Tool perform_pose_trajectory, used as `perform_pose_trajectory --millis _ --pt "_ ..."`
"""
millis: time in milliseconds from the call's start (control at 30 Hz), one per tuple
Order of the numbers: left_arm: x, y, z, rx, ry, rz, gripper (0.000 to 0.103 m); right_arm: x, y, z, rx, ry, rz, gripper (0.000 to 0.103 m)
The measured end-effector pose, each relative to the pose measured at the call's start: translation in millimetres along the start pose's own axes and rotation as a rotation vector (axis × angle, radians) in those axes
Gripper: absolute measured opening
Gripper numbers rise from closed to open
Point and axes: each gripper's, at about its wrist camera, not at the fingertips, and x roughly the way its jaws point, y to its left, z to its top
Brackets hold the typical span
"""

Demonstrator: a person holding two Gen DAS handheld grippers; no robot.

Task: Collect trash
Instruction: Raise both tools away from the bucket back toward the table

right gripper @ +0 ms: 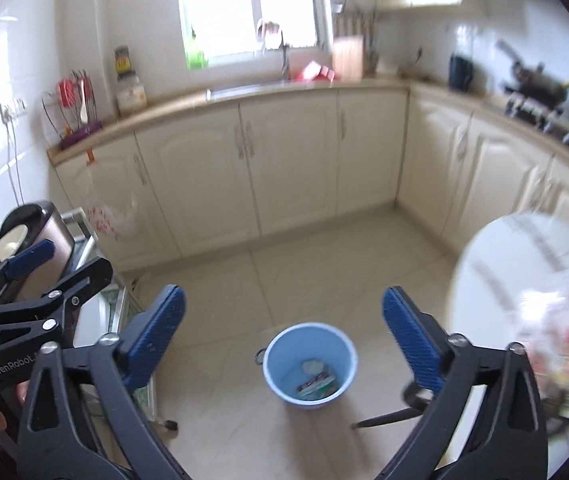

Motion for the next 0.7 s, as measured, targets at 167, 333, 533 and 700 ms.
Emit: perform_pose_trajectory --millis 167,333,533,700 --pt "-87.3 -33.7 -9.3 0.016 -0.135 -0.045 0.102 -106.0 -4.2 3.6 0.011 -0.128 -0.048 0.103" --pt "-153.0 -58.3 -22.0 0.04 -0.244 -0.098 0.102 -224.3 -6.2 -0.9 0.025 -0.271 -0.133 0.103" --pt "-209.0 -66.9 -59.1 0.033 -0.321 -0.176 0.102 -301.0 -9.6 -13.9 0.059 -0.365 -0.201 0.103" --pt "-264.3 -29.7 -100.6 0.036 -0.398 -0.211 0.102 -367.7 -14.2 -27.1 0.079 -0.458 -0.28 0.103"
